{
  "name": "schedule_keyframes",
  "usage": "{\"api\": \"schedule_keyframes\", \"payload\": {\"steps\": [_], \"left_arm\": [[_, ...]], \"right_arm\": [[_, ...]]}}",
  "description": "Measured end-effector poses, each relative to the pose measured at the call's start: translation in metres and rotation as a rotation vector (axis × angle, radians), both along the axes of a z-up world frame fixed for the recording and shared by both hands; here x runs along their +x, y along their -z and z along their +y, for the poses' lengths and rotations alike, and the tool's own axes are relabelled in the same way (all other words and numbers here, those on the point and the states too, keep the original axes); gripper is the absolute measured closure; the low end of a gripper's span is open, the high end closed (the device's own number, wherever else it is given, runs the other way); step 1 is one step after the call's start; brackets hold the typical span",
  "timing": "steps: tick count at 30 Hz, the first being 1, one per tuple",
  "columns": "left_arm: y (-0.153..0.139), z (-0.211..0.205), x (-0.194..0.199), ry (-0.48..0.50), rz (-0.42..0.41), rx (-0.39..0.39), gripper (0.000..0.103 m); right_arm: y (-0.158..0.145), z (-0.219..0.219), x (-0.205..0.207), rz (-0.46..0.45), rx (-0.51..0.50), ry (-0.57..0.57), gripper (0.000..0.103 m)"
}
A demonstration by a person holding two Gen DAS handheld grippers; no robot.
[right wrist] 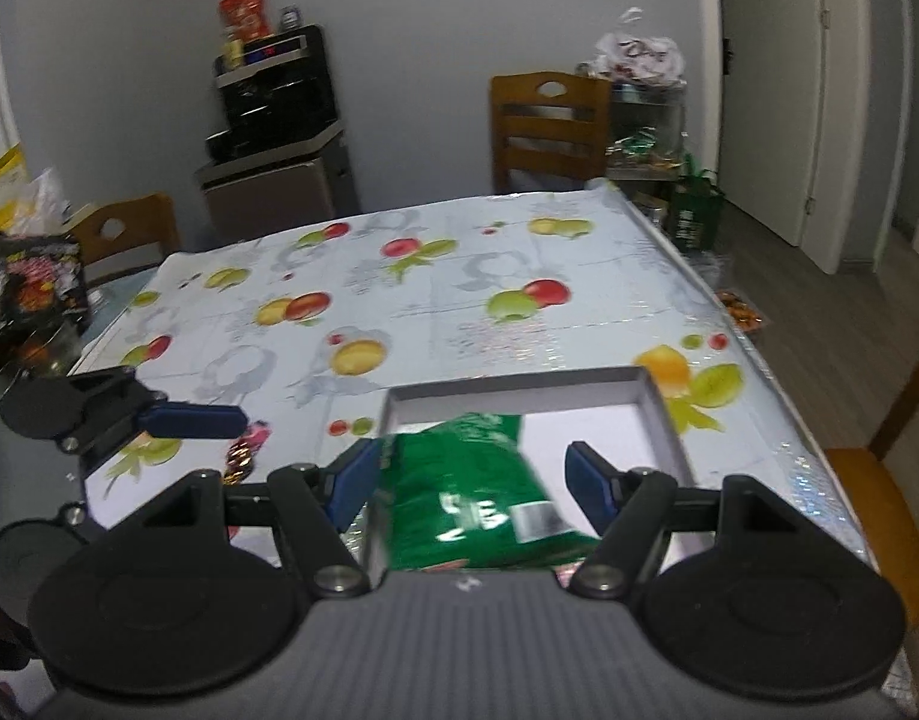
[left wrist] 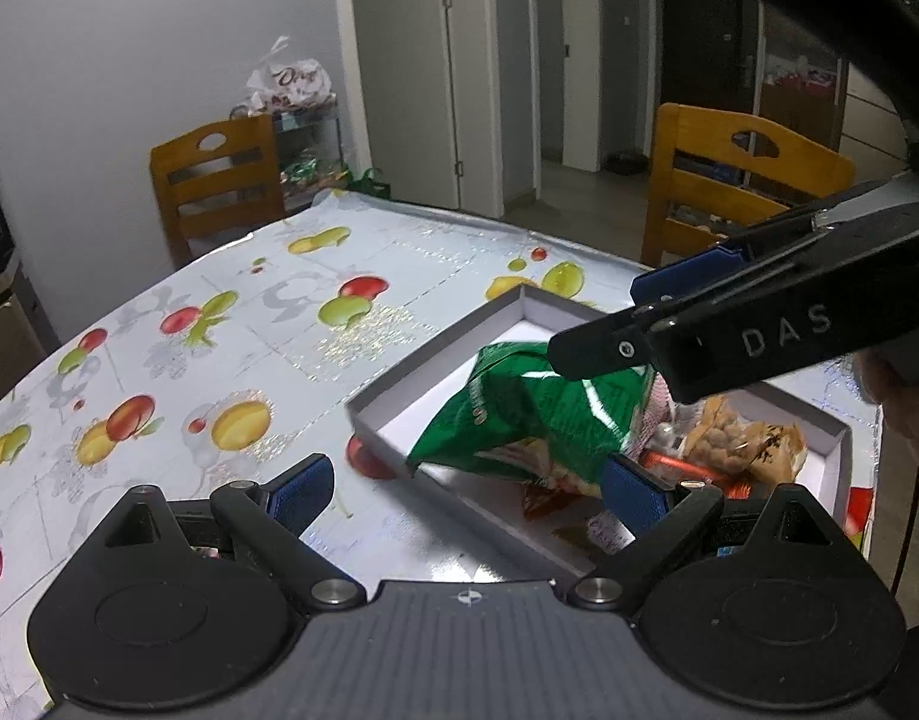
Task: Organize snacks
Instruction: 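Move both tools back to the wrapped candies on the table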
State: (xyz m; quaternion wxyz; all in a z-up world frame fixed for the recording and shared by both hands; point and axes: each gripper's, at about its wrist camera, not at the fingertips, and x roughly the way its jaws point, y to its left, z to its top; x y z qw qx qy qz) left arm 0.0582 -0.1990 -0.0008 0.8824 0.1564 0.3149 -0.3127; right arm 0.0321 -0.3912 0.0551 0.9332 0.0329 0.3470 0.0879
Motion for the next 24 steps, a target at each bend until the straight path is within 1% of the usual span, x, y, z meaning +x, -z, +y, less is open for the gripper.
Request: {"api": "schedule_keyframes", "payload": {"steps": [9,13,19,21,24], "left_arm": [[0.004,0.042,0.005,-0.118,0.029,0.016,0.006],[0.011,0.065,0.011,-0.190,0.050,0.026,0.006],[0.025,0.094,0.028,-0.309,0.086,0.017,0.006],[0.029,0.099,0.033,-0.332,0.093,0.015,0.008],[0.037,0.103,0.041,-0.338,0.108,0.014,0.024]], "right_arm": [[0.002,0.035,0.005,0.006,-0.002,-0.067,0.034],[0.003,0.056,0.009,0.010,-0.005,-0.110,0.034],[0.002,0.078,0.013,0.022,-0.023,-0.162,0.034],[0.002,0.082,0.014,0.027,-0.029,-0.171,0.034],[0.002,0.085,0.017,0.035,-0.042,-0.184,0.034]]}}
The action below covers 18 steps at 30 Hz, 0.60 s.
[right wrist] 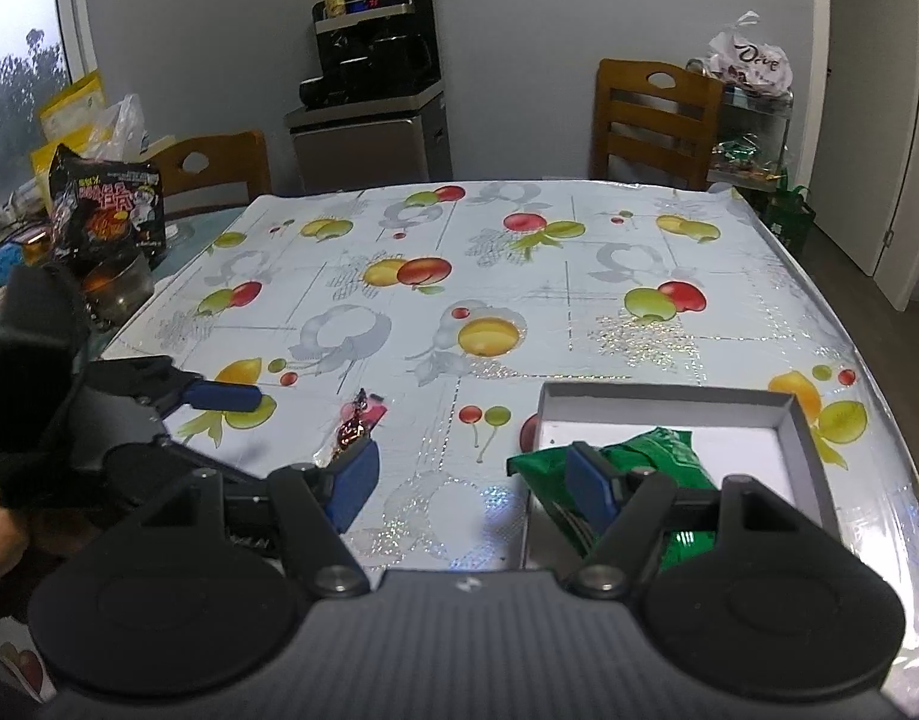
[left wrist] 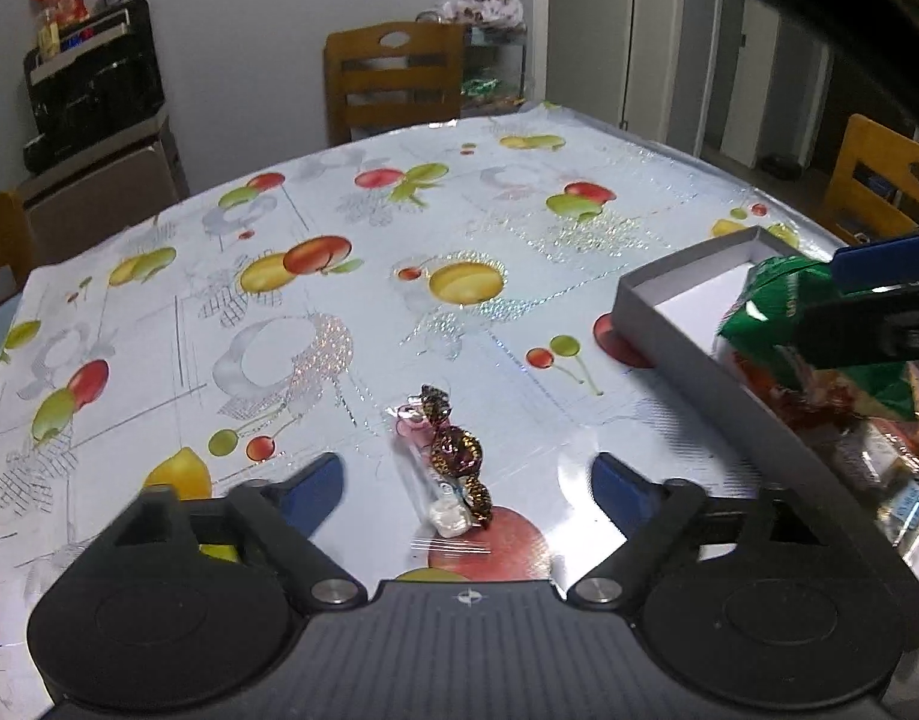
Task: Organize snacks
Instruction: 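Move both tools back to the wrapped candies on the table, then grasp the gold-wrapped chocolate with the right tool while the left tool grasps the pink candy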
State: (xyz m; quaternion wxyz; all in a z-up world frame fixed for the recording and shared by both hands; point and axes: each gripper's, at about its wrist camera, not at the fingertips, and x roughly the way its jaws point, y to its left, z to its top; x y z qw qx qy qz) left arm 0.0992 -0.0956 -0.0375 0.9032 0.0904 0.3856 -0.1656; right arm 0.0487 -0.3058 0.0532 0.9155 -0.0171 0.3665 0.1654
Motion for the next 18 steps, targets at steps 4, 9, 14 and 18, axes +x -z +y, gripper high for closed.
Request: {"api": "schedule_keyframes", "payload": {"steps": [4,9,14,18], "left_arm": [[0.010,0.002,0.009,-0.007,0.026,-0.011,0.037],[0.017,0.009,0.013,-0.036,0.028,-0.018,0.043],[0.019,0.023,0.018,-0.082,0.021,-0.032,0.043],[0.023,0.029,0.024,-0.096,0.033,-0.023,0.044]], "right_arm": [[0.000,0.004,0.005,0.011,-0.018,-0.015,0.034],[0.003,0.018,0.017,0.029,-0.026,-0.054,0.034],[0.011,0.041,0.031,0.053,-0.028,-0.090,0.034],[0.020,0.053,0.043,0.081,-0.029,-0.099,0.034]]}}
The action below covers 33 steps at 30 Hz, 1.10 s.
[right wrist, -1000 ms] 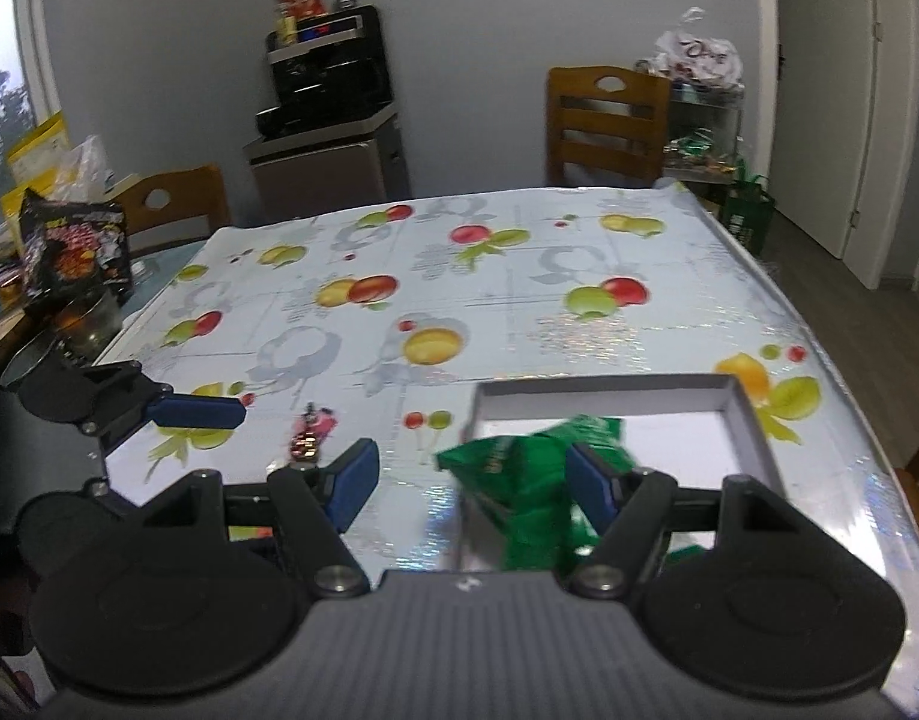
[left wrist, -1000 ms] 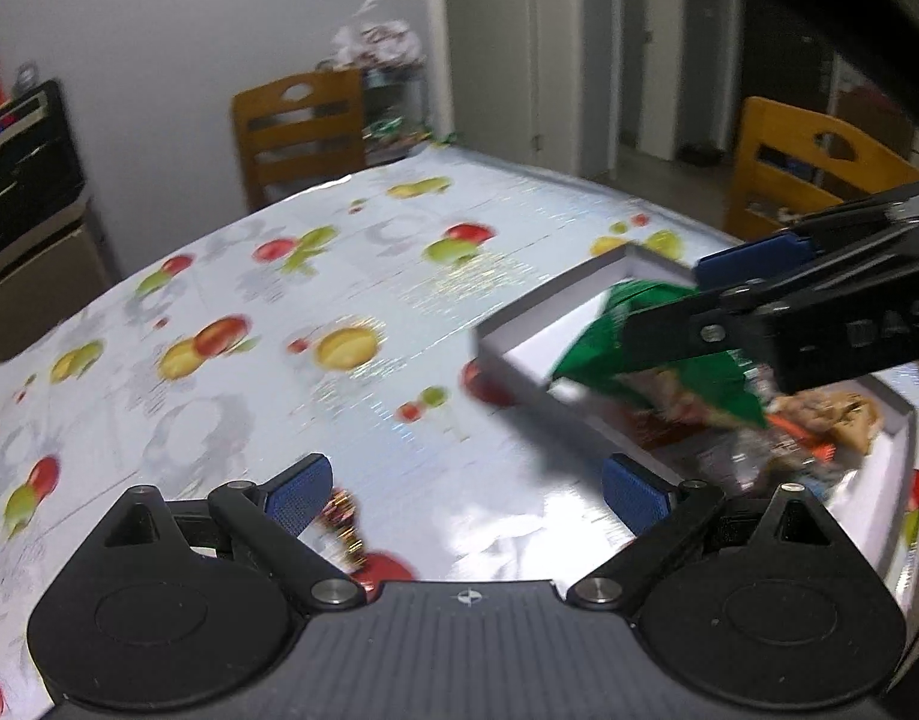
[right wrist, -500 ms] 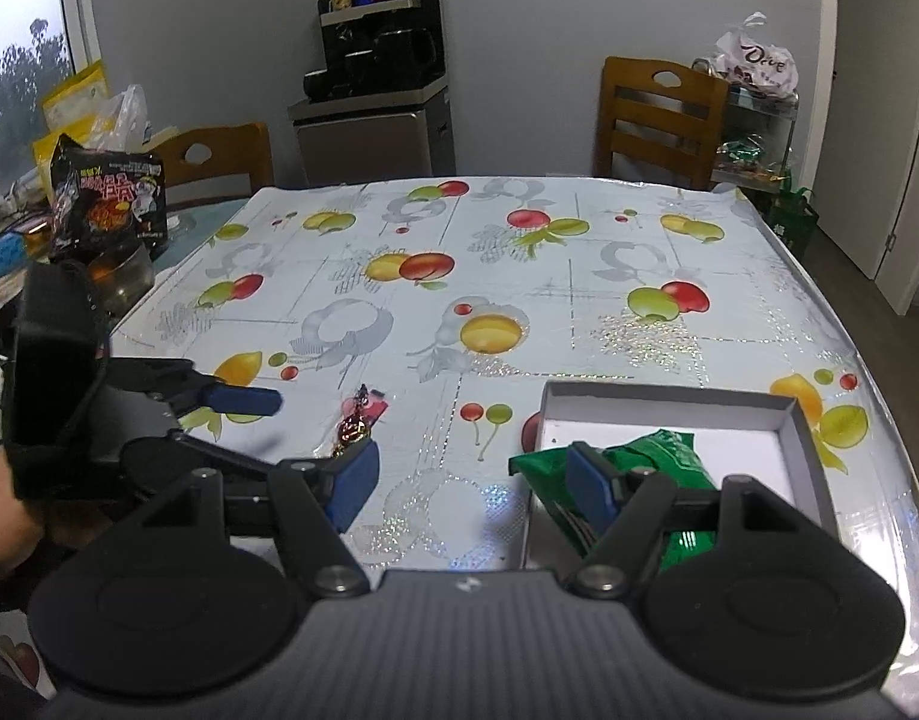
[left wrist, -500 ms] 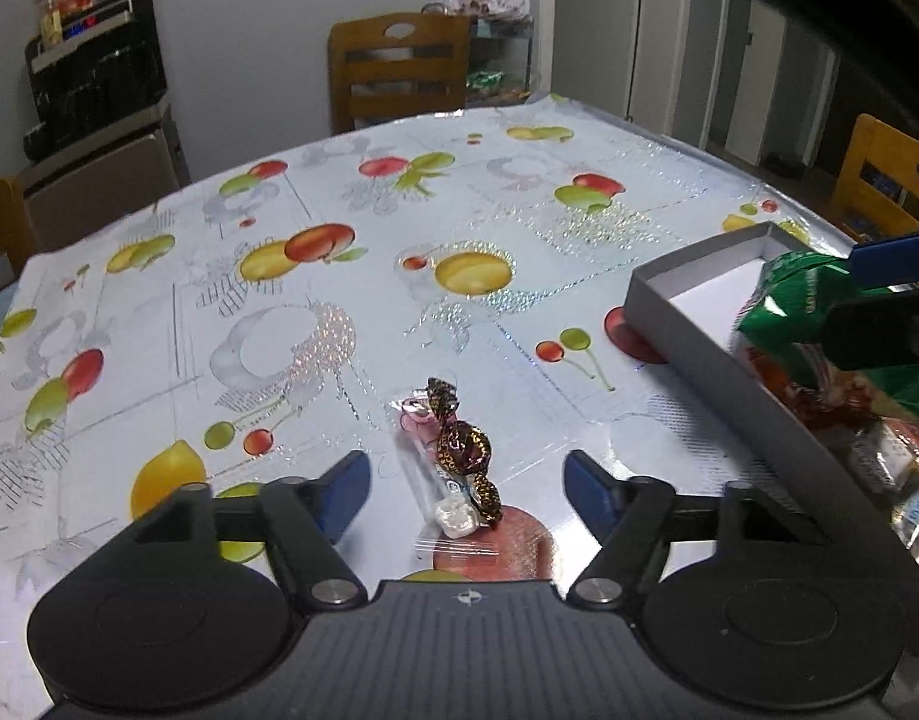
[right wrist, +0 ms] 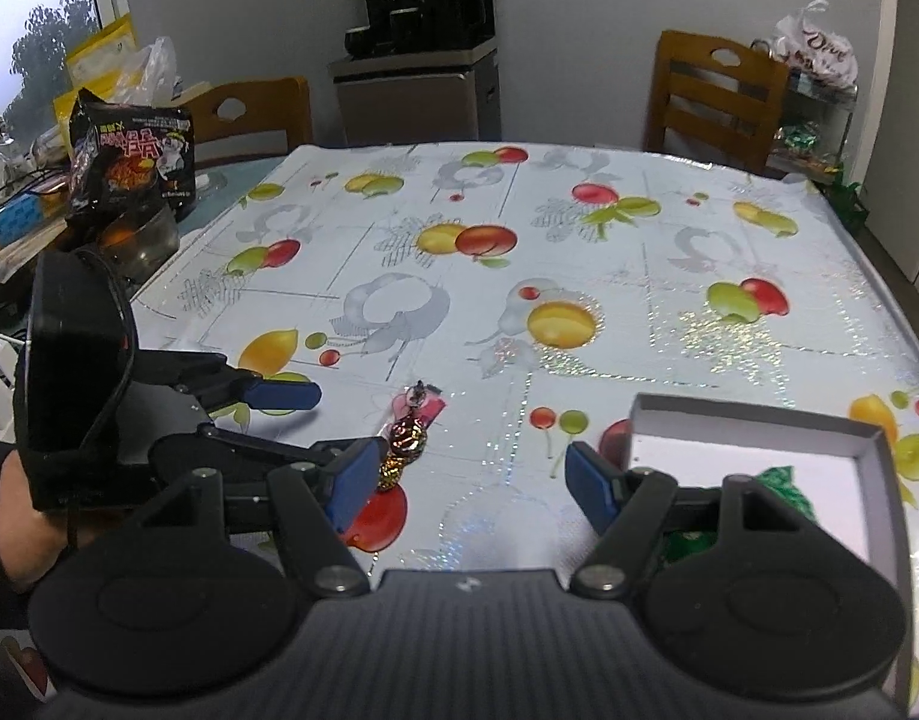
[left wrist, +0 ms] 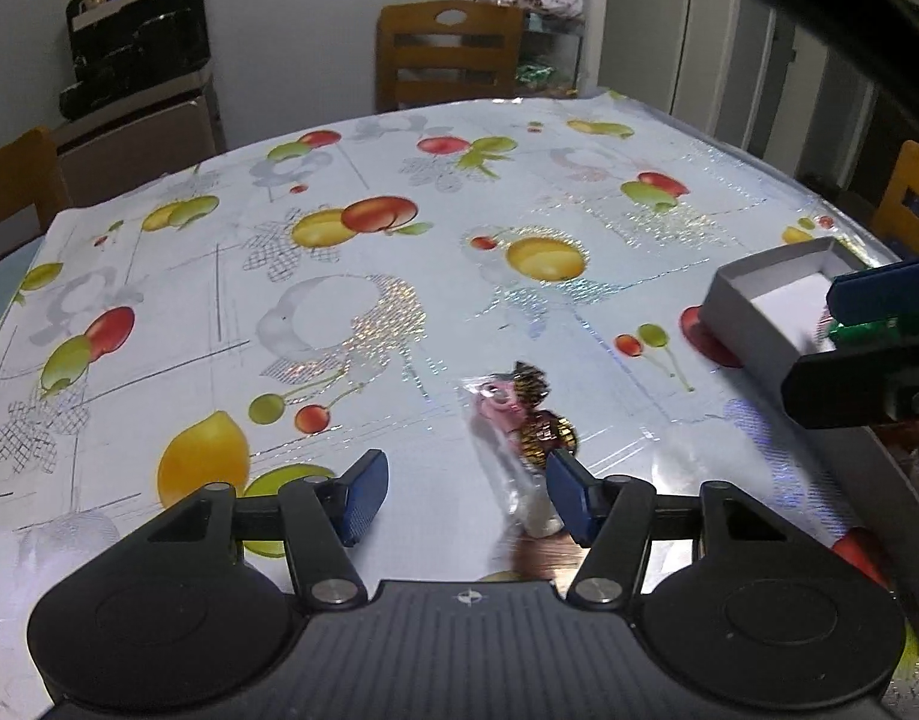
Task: Organize snacks
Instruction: 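Grasp the gold-wrapped chocolate with the right tool while the left tool grasps the pink candy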
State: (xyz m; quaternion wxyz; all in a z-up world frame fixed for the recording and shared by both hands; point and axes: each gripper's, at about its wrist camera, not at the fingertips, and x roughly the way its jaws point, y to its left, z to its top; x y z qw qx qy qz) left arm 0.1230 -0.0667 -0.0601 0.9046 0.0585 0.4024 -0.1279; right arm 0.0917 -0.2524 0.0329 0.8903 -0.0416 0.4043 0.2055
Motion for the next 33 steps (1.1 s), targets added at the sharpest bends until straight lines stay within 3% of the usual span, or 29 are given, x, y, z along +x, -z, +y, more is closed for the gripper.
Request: {"api": "schedule_keyframes", "payload": {"steps": [14,19,25,33], "left_arm": [[0.014,-0.002,0.010,0.059,0.024,-0.007,0.043],[0.013,0.007,0.008,0.061,0.011,-0.009,0.059],[0.012,0.021,0.003,0.047,0.019,-0.019,0.060],[0.010,0.041,-0.010,0.043,0.043,-0.076,0.072]], "right_arm": [[0.040,0.033,0.044,0.096,-0.013,0.019,0.034],[0.049,0.047,0.052,0.095,-0.031,0.003,0.034],[0.062,0.060,0.061,0.110,-0.053,-0.006,0.034],[0.080,0.078,0.068,0.110,-0.076,-0.036,0.039]]}}
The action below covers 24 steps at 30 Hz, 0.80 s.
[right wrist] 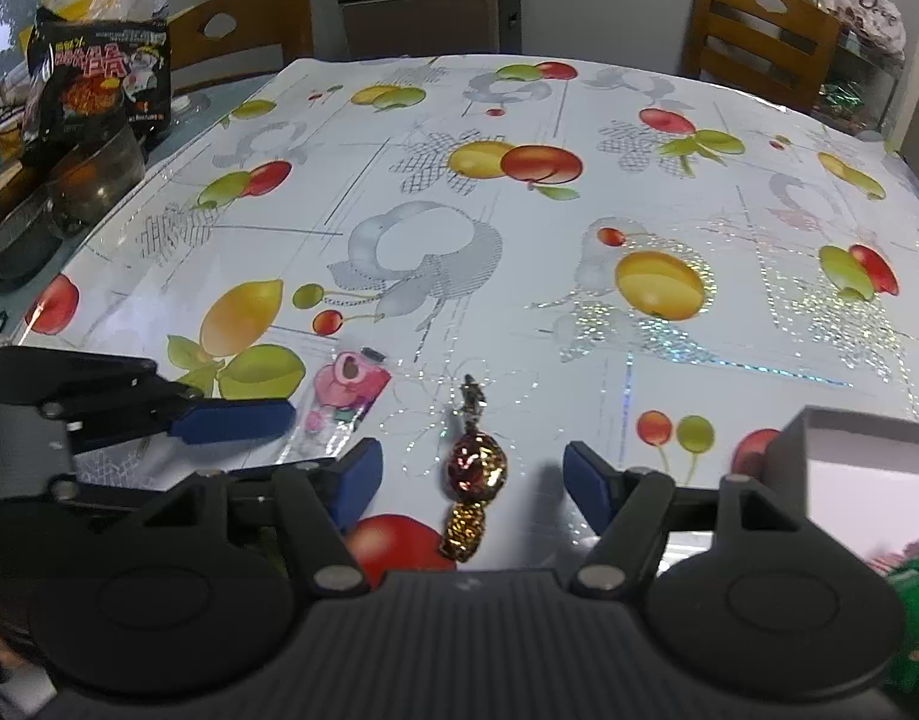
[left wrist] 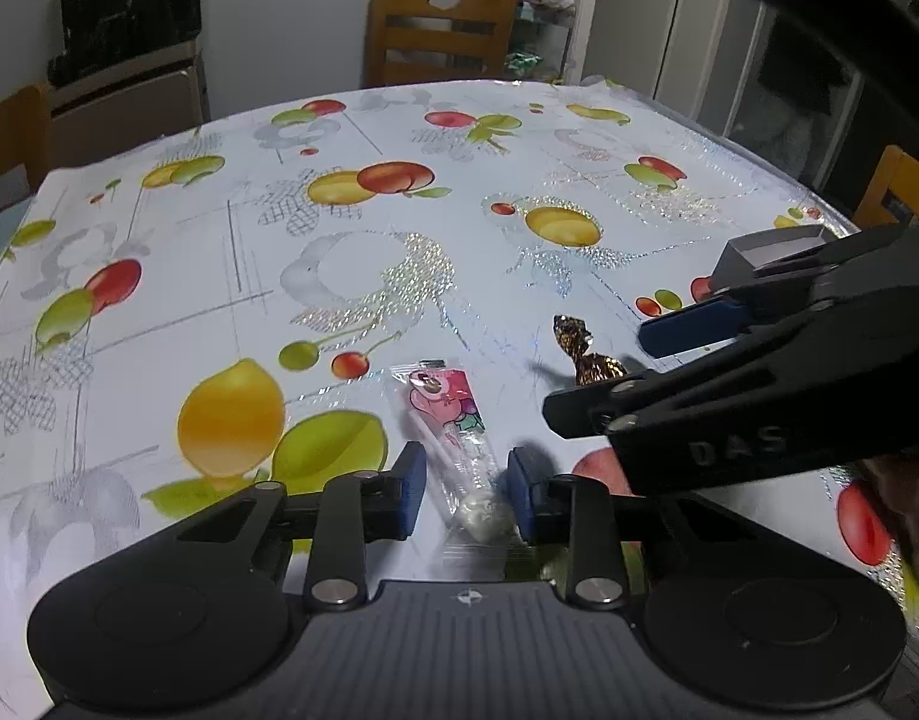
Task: Organize snacks
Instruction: 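Grasp the gold-wrapped chocolate with the right tool while the left tool grasps the pink candy, then lift both held candies and carry them over the gray box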
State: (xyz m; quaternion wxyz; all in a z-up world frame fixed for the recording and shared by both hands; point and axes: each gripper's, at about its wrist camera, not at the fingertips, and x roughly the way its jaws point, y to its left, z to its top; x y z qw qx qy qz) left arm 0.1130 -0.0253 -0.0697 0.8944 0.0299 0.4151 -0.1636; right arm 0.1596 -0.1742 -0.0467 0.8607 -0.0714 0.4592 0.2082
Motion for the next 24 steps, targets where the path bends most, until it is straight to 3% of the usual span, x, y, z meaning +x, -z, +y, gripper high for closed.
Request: {"api": "schedule_keyframes", "payload": {"steps": [6,8,11,15,24], "left_arm": [[-0.001,0.006,-0.010,0.012,0.006,0.002,0.073],[-0.002,0.008,-0.012,0.014,0.011,-0.005,0.076],[-0.003,0.010,-0.014,0.010,0.016,-0.008,0.083],[-0.003,0.010,-0.016,0.007,0.019,-0.010,0.087],[-0.011,0.013,-0.022,-0.010,0.008,-0.017,0.095]], "right_arm": [[0.008,0.012,-0.003,-0.018,-0.035,-0.047,0.055],[0.009,0.013,-0.004,-0.030,-0.043,-0.054,0.065],[0.010,0.015,-0.008,-0.064,-0.072,-0.083,0.068],[0.010,0.014,-0.014,-0.081,-0.082,-0.107,0.080],[0.002,0.001,-0.023,-0.043,-0.035,-0.066,0.081]]}}
